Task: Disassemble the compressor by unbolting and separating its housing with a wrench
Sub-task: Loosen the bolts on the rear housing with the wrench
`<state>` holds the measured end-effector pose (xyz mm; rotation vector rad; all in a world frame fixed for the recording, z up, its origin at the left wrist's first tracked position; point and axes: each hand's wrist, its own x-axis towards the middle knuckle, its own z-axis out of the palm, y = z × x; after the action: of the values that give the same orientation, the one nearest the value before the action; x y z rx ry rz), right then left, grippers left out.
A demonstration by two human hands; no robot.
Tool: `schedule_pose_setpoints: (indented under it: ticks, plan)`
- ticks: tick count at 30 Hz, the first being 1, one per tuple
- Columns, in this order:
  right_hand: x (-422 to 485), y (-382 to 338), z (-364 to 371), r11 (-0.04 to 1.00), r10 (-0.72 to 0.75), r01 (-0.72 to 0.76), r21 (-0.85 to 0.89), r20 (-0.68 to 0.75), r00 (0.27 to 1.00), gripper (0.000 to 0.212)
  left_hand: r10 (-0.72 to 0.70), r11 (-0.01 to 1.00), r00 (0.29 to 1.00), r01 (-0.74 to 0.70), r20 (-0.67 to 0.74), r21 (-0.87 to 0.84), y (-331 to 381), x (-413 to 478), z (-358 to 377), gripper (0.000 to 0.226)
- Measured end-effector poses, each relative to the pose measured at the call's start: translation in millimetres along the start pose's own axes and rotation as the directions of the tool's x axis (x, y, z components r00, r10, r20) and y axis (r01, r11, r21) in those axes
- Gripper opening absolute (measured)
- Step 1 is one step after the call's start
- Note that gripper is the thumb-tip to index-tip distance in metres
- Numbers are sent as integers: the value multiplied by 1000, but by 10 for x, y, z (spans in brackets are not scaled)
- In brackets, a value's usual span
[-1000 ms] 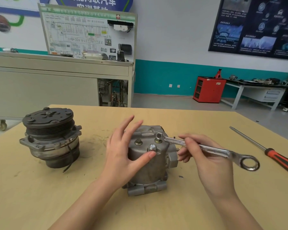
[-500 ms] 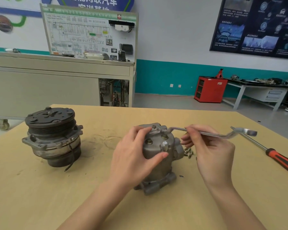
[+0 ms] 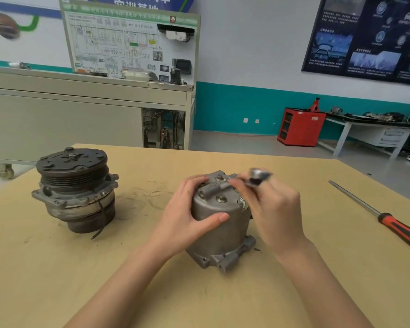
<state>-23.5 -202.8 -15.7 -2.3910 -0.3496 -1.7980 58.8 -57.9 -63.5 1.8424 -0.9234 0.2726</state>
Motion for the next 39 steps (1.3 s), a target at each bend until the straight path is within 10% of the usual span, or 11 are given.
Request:
schedule_pose_setpoints:
  ticks: [12, 18, 21, 24, 26, 39]
  plan:
    - [-140, -168, 182, 959, -161, 165, -229, 36, 986, 19, 29, 1000, 996, -29, -86, 6, 52, -18, 98, 61]
    - [-317, 153, -142, 960, 82, -112, 257, 123, 989, 24, -12, 998, 997, 16, -75, 57, 49, -16, 81, 68]
    - [-374, 446, -234, 686, 361, -466, 559, 296, 885, 14, -1, 999, 997, 5, -77, 51, 56, -16, 80, 66]
    - [-345, 687, -117, 78, 483, -644, 761, 537, 692, 23, 14, 999, 996, -11, -89, 34, 58, -18, 76, 56]
    - [-282, 860, -16, -148, 440, -657, 739, 645, 625, 24, 15, 1000, 995, -13, -95, 28, 56, -18, 82, 57]
    - [128, 1130, 523, -439, 282, -726, 529, 849, 448, 9, -12, 999, 997, 15, -76, 41, 43, -24, 86, 65]
